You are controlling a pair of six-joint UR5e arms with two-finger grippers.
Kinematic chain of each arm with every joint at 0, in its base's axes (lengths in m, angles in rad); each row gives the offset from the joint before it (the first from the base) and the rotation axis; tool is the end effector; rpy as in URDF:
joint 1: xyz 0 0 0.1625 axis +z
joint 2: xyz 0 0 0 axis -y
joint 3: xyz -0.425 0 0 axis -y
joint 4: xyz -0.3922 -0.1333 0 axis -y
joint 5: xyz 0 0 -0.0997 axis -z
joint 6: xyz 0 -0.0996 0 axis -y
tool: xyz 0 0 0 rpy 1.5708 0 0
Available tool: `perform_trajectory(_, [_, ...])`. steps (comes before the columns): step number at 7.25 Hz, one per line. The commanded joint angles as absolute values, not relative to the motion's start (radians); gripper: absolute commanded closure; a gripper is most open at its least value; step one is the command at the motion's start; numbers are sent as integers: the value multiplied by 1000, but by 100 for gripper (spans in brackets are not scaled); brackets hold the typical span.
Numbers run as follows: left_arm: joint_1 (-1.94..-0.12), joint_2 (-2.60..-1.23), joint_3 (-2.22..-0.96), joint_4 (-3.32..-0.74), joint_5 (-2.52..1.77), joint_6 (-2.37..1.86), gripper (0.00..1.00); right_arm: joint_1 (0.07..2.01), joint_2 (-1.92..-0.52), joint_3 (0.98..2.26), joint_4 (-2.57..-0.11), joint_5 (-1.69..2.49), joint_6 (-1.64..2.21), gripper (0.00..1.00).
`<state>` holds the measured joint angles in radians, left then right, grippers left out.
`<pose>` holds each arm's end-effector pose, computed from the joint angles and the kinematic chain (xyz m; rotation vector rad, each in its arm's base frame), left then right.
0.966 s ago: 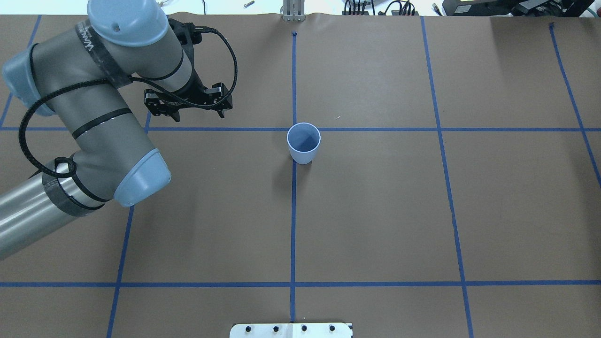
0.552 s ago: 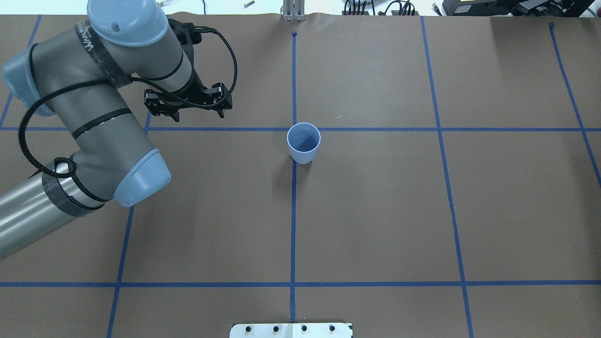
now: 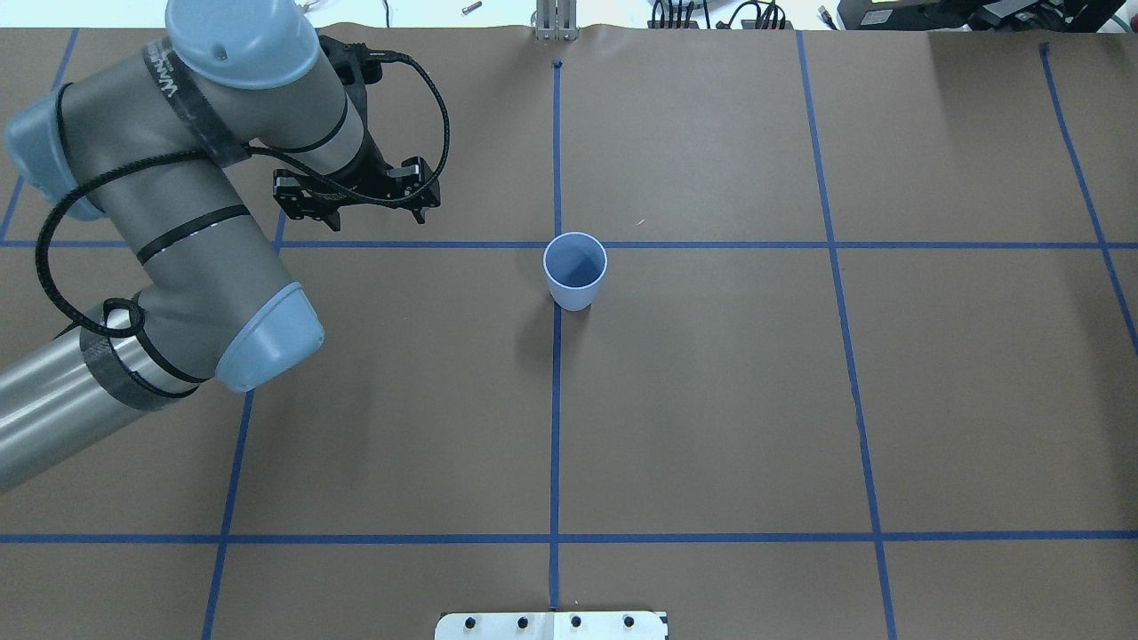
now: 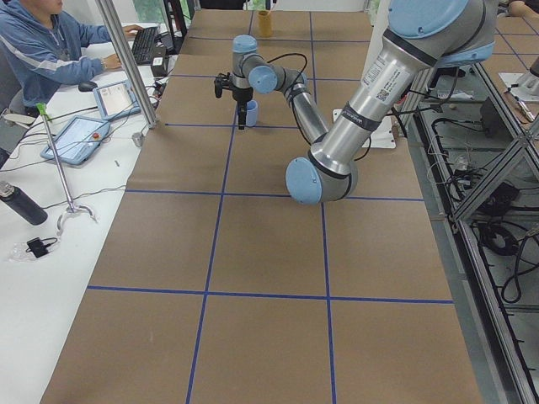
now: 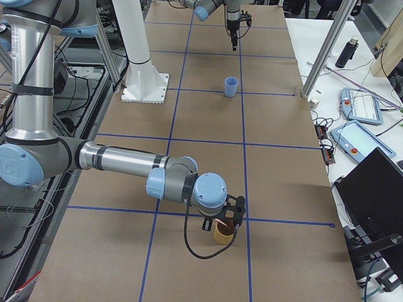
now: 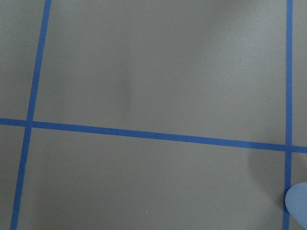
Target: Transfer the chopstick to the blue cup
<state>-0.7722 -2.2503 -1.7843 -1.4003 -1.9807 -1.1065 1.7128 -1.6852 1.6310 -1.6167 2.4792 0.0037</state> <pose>0.3990 -0.5193 0.1902 0.0935 0.8074 -0.1427 0.1159 -0.4240 0.6769 -0.0302 -0.9132 0.1809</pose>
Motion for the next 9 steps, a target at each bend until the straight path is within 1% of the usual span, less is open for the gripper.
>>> perform_trajectory(1, [-772, -2247, -1779, -1422, -1980, -1106, 2, 1744, -1687, 1753, -1760, 2455, -18, 100])
perform_trajectory(3, [-773, -2246, -1778, -1425, -1980, -1104, 2, 1790, -1680, 1822, -1894, 2412, -102, 100])
perform_trajectory(5, [-776, -2243, -1782, -1425, -1980, -1100, 2, 1799, -1678, 1880, -1951, 2388, -112, 100])
perform_trajectory(6, [-779, -2214, -1801, -1427, -1982, -1089, 2, 1802, -1661, 1910, -2000, 2381, -112, 100])
perform_trajectory(7, [-791, -2203, -1804, -1427, -1982, -1059, 2, 1816, -1623, 1942, -2079, 2347, -115, 100])
perform_trajectory(8, [-823, -2189, -1812, -1425, -1986, -1010, 2, 1831, -1546, 1963, -2180, 2345, -117, 100])
perform_trajectory(9, [-839, -2134, -1851, -1425, -1999, -953, 2, 1827, -1441, 1968, -2291, 2345, -117, 100])
